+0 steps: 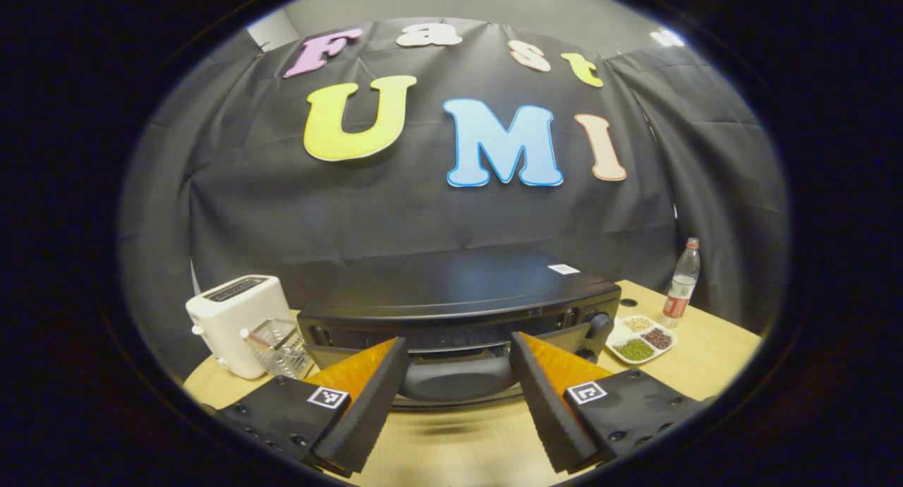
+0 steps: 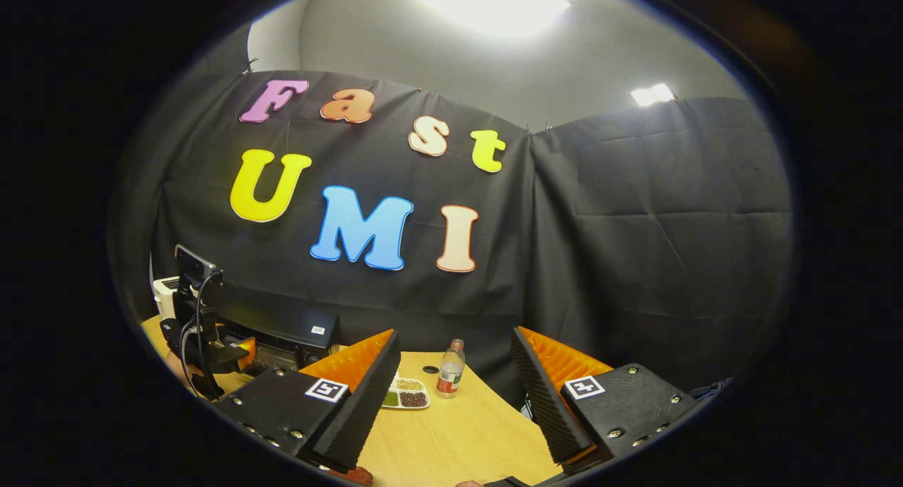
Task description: Open the electric oven with the left hand, put the food in, and close the electric oven.
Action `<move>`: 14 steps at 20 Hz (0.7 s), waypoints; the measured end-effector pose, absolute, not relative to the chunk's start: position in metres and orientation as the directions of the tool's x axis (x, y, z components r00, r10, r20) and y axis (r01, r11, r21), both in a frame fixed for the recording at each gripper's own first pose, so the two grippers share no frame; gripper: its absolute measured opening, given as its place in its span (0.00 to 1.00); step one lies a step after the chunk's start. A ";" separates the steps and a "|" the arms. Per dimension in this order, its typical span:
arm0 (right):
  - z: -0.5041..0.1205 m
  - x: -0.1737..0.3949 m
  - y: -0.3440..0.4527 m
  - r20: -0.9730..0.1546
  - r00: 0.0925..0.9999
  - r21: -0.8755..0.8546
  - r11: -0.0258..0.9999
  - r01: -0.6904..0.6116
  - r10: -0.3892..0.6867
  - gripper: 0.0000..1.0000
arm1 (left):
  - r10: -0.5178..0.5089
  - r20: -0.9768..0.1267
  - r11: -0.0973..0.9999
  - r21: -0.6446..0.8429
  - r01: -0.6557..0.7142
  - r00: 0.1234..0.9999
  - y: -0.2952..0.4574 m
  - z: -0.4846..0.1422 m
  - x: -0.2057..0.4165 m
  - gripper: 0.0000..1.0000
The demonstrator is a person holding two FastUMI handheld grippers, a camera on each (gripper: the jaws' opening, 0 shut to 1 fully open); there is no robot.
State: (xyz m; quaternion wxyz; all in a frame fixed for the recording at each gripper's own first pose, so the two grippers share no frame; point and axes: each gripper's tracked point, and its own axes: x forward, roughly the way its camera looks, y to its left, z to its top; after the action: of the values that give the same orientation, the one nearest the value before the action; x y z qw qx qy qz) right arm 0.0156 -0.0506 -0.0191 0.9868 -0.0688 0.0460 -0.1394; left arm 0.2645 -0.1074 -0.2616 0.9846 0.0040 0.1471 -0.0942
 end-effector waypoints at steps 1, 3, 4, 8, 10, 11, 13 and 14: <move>-0.019 0.015 -0.050 -0.073 0.959 -0.149 0.953 0.262 -0.275 0.96 | -0.183 -0.295 0.982 -0.017 0.186 0.938 -0.108 -0.265 0.259 0.97; -0.019 0.015 -0.050 -0.075 0.962 -0.153 0.956 0.250 -0.263 0.96 | -0.179 -0.302 0.983 -0.016 0.183 0.936 -0.108 -0.268 0.247 0.97; -0.020 0.014 -0.050 -0.076 0.963 -0.154 0.958 0.243 -0.257 0.96 | -0.178 -0.306 0.983 -0.016 0.182 0.935 -0.107 -0.268 0.243 0.97; -0.020 0.012 -0.049 -0.084 0.969 -0.156 0.964 0.216 -0.231 0.96 | -0.172 -0.327 0.984 -0.012 0.178 0.929 -0.108 -0.277 0.226 0.96; -0.021 0.011 -0.049 -0.088 0.972 -0.159 0.966 0.203 -0.218 0.96 | -0.169 -0.339 0.985 -0.012 0.175 0.926 -0.108 -0.282 0.217 0.97; -0.020 0.011 -0.048 -0.089 0.973 -0.162 0.967 0.196 -0.212 0.96 | -0.166 -0.343 0.985 -0.014 0.172 0.924 -0.108 -0.285 0.214 1.00; -0.021 0.010 -0.048 -0.095 0.975 -0.170 0.969 0.182 -0.200 0.96 | -0.161 -0.352 0.986 -0.017 0.165 0.922 -0.107 -0.290 0.205 0.97; -0.022 0.009 -0.048 -0.099 0.976 -0.174 0.969 0.176 -0.195 0.96 | -0.158 -0.357 0.987 -0.018 0.162 0.921 -0.108 -0.293 0.204 1.00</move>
State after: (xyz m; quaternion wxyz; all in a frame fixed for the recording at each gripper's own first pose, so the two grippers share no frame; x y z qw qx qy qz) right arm 0.0087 -0.0482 -0.0225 0.9905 -0.0825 0.0580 -0.0935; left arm 0.2037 -0.1080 -0.2926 0.9800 0.0059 0.1816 -0.0816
